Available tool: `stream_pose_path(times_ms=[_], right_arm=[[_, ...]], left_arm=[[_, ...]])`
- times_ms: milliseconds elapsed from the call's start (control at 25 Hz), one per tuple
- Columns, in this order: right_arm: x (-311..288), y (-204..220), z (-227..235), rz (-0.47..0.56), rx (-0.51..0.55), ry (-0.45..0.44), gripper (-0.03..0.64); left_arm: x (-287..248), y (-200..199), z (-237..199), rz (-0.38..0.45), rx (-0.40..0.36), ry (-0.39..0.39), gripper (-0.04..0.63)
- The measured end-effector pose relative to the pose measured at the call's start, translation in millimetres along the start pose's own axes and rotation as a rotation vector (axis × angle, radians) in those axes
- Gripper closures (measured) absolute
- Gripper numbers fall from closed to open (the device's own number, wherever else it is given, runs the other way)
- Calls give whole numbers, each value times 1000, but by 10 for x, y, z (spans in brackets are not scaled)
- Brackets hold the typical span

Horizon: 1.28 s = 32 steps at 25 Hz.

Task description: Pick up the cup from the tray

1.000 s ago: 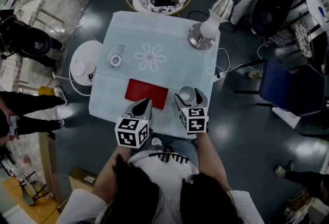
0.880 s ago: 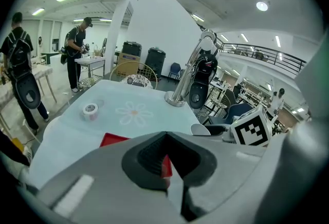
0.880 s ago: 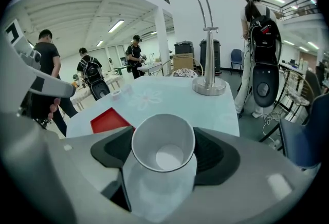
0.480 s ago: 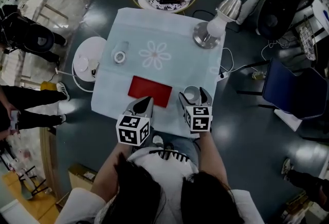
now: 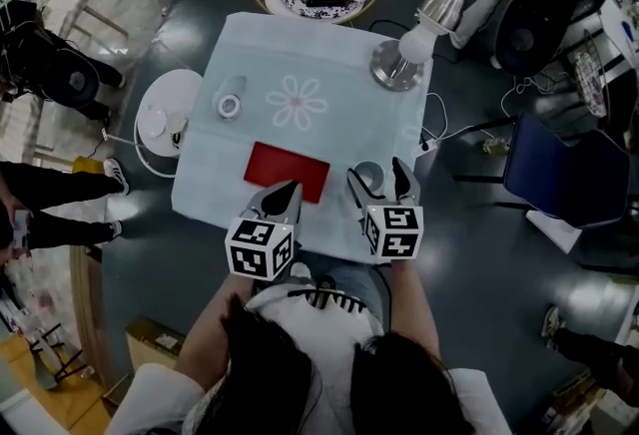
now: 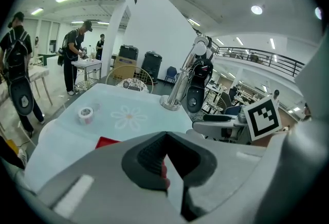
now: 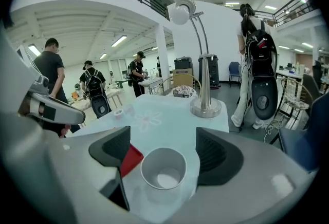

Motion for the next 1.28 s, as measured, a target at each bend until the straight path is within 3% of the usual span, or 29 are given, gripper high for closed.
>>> stream_pose_path(times_ms=[760,1280], right_arm=[[858,-201,-618,172,86,-7,199],[1538,158,-1387,217,110,-54,250]], left_arm=[[647,216,171,161,-27,48,594],[1459,595,430,255,-17,42,595]])
Point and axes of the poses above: the fingertips, and each gripper's own axes: x backward along the fingers, z to its right, y out of its underside, the point moved 7 cm from there along x, backward along the fingers, and after that the axes turned 6 degrees about -y, right-handed, at the moved point
